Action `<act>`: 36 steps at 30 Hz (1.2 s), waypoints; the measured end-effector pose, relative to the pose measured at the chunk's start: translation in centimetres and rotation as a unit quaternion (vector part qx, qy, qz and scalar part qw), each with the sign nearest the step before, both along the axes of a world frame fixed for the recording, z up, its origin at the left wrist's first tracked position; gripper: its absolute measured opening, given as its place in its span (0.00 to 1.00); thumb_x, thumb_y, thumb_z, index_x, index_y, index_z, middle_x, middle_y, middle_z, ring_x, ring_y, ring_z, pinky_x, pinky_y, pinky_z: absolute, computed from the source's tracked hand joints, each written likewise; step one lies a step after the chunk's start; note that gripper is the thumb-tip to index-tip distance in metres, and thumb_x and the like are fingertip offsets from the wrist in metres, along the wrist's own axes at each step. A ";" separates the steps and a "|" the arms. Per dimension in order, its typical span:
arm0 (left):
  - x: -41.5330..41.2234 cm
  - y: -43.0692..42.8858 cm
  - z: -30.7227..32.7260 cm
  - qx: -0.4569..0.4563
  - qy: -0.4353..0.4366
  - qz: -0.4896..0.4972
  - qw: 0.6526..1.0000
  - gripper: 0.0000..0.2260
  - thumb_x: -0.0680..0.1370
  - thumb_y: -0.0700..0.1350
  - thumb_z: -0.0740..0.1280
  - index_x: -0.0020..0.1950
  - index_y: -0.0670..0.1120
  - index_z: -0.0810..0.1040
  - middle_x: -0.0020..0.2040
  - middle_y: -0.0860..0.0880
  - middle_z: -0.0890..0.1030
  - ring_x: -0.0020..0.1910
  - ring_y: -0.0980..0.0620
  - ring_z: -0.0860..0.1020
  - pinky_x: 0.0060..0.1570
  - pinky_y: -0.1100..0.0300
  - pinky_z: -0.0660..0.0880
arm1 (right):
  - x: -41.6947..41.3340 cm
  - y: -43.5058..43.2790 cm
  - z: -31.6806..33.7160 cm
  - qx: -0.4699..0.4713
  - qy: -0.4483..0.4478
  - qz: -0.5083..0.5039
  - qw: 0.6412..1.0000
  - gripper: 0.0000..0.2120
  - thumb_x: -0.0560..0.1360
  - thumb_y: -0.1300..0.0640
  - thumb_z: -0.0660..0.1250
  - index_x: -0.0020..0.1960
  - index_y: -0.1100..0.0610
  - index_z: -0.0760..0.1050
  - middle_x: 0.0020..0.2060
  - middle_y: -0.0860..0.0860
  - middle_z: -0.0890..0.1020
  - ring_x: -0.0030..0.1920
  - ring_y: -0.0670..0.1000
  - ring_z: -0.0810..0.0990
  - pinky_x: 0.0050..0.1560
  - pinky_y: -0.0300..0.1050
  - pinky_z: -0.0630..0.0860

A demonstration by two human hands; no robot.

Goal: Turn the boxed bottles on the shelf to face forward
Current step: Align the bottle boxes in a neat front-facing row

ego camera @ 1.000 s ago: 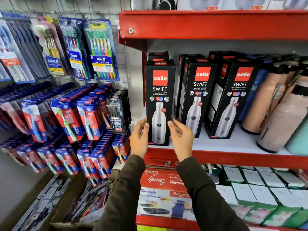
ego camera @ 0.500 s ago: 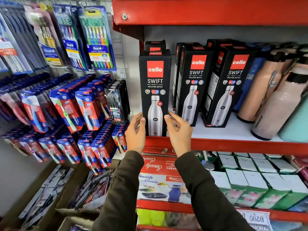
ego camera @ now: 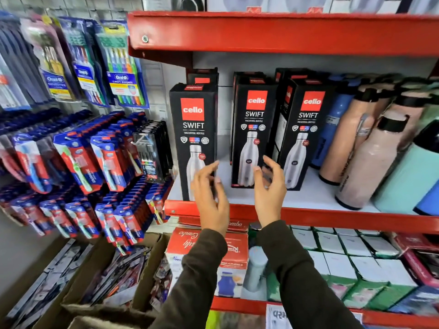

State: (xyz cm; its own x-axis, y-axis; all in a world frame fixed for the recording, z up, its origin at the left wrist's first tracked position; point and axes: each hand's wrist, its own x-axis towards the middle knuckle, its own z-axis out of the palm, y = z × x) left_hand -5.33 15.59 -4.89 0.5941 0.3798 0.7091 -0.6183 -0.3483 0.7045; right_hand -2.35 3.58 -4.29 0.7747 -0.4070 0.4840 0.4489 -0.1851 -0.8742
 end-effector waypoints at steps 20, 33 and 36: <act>9.2 -4.9 0.6 -0.111 0.279 -0.115 0.947 0.20 0.85 0.46 0.53 0.77 0.45 0.64 0.75 0.45 0.69 0.75 0.47 0.65 0.66 0.67 0.58 | 7.0 -3.0 -0.8 -0.077 0.160 0.066 0.982 0.23 0.83 0.51 0.57 0.74 0.60 0.65 0.72 0.59 0.71 0.73 0.58 0.68 0.62 0.37 0.59; 4.7 -4.5 -0.5 -0.117 0.237 -0.101 0.959 0.16 0.84 0.47 0.57 0.71 0.48 0.72 0.65 0.52 0.77 0.64 0.57 0.72 0.61 0.71 0.64 | 2.2 -3.4 -1.9 -0.050 0.112 0.071 0.990 0.16 0.81 0.50 0.61 0.67 0.51 0.73 0.51 0.34 0.75 0.52 0.32 0.74 0.48 0.16 0.64; 3.5 -4.3 -0.7 -0.116 0.234 -0.091 0.961 0.17 0.83 0.47 0.58 0.71 0.48 0.73 0.66 0.51 0.77 0.65 0.57 0.73 0.66 0.63 0.66 | 1.0 -3.6 -2.0 -0.031 0.118 0.086 0.989 0.15 0.80 0.50 0.63 0.66 0.50 0.74 0.50 0.35 0.78 0.51 0.30 0.77 0.50 0.22 0.70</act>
